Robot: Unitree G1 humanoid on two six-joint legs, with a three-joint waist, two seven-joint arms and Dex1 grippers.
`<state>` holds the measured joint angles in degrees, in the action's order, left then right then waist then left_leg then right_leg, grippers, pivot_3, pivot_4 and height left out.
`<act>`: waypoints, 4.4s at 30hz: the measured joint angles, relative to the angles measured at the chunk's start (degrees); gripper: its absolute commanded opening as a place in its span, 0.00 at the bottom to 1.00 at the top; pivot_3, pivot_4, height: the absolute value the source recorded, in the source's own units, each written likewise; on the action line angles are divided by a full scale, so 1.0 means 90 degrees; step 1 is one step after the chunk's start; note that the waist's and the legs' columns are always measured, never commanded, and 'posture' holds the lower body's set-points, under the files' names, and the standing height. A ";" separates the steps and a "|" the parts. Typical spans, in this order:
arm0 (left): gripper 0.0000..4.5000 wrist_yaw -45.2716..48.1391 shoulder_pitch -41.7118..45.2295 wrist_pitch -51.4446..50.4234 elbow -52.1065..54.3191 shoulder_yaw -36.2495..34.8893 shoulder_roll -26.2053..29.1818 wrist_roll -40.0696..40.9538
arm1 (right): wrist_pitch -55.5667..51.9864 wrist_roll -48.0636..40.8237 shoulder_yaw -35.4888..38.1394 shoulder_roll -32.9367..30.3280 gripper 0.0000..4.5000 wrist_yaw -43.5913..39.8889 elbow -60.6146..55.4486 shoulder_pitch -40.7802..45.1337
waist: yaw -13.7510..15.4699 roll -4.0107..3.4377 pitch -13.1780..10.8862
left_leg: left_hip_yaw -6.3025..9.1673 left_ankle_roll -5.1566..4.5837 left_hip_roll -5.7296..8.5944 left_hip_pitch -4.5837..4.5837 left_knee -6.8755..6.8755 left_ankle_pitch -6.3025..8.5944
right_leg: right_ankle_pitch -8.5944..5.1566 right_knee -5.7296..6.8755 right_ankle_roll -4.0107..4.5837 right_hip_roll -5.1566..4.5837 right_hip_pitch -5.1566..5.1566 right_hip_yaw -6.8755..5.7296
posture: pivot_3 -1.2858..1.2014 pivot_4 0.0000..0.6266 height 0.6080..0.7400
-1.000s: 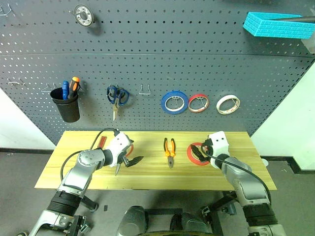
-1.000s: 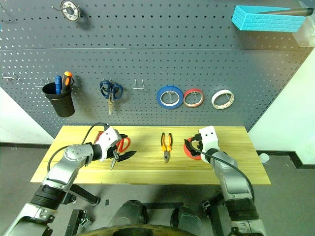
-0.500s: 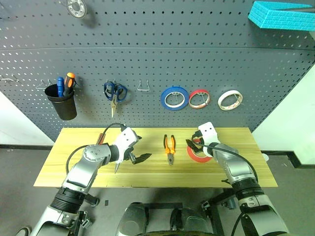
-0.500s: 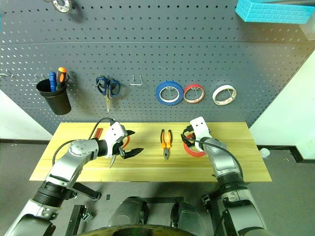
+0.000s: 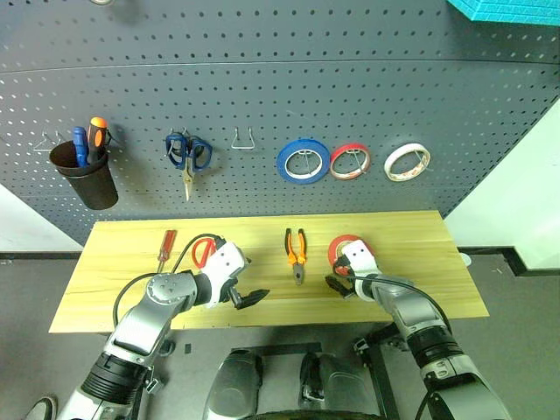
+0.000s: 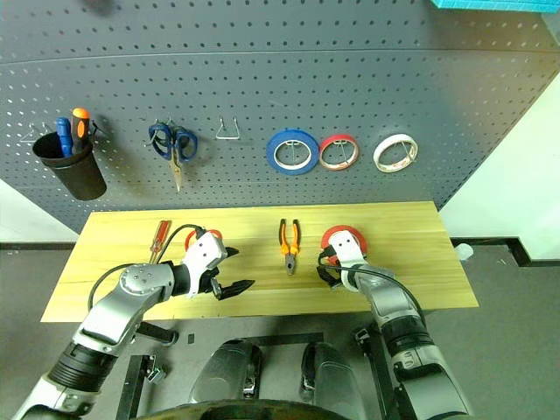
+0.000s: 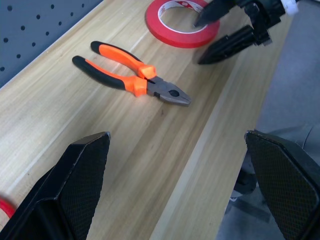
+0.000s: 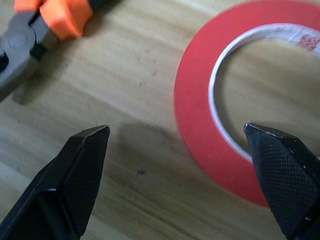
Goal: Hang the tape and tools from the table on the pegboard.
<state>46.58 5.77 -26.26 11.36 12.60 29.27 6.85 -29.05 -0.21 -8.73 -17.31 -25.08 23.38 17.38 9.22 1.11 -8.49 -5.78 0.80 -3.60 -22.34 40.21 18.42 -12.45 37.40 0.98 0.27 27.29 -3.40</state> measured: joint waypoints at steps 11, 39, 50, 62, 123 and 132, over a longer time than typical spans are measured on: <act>1.00 -0.0153 -0.0278 -0.0318 0.0422 -0.0045 0.0096 0.0119 | 0.0089 0.0022 -0.0007 0.0038 1.00 -0.0044 0.0063 0.0134 | -0.0077 0.0010 -0.0133 | 0.0000 0.0000 -0.0001 0.0000 -0.0001 0.0000 | -0.0001 -0.0002 -0.0003 -0.0002 0.0000 0.0000 | 0.67 0.32 0.53; 1.00 -0.0573 -0.0799 -0.0828 0.1259 -0.0136 0.0364 0.0435 | 0.0659 0.0138 0.0037 0.0214 0.58 -0.0263 0.0949 0.0685 | -0.0086 0.0023 -0.0307 | 0.0000 0.0001 -0.0006 0.0008 -0.0013 0.0001 | -0.0005 -0.0017 -0.0006 -0.0004 -0.0005 0.0000 | 0.68 0.37 0.53; 1.00 -0.0611 -0.0580 -0.0802 0.1210 -0.0141 0.0357 0.0436 | 0.0781 0.0172 0.0075 0.0244 0.16 -0.0343 0.1197 0.0820 | -0.0093 0.0024 -0.0306 | 0.0000 0.0002 -0.0008 0.0008 -0.0015 0.0001 | -0.0005 -0.0020 -0.0006 -0.0001 -0.0004 0.0000 | 0.68 0.33 0.53; 1.00 -0.0564 -0.0419 -0.0643 0.1062 -0.0266 0.0203 0.0640 | 0.0527 0.0086 0.0163 0.0074 0.16 -0.0634 0.0170 0.0155 | -0.0067 0.0012 -0.0314 | -0.0001 0.0002 -0.0006 -0.0017 -0.0022 0.0001 | -0.0011 -0.0034 -0.0018 -0.0007 0.0011 -0.0003 | 0.68 0.32 0.53; 1.00 -0.0319 -0.1136 0.3238 0.0217 -0.1252 -0.1091 0.1647 | -0.0228 -0.3551 0.2032 -0.0443 0.16 -0.0312 -0.4425 -0.0166 | -0.0039 -0.0006 -0.0304 | 0.0024 0.0011 0.0007 -0.0090 0.0017 -0.0006 | -0.0006 -0.0007 -0.0021 -0.0011 0.0028 -0.0029 | 0.67 0.22 0.53; 1.00 -0.0371 -0.1137 0.3229 0.0265 -0.1252 -0.1063 0.1654 | 0.0448 -0.3103 0.1808 -0.0062 0.16 -0.0275 -0.3395 0.0042 | -0.0052 -0.0009 -0.0302 | 0.0030 0.0010 -0.0001 -0.0085 0.0073 -0.0005 | -0.0005 0.0033 -0.0018 -0.0003 0.0026 -0.0033 | 0.67 0.22 0.53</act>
<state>43.24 -4.46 2.80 13.74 1.34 19.70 21.74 -25.01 -28.14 7.55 -17.87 -27.55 -7.17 17.77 8.75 1.03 -11.21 -5.51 0.89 -3.62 -23.10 40.87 18.37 -12.50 37.70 0.81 0.24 27.52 -3.70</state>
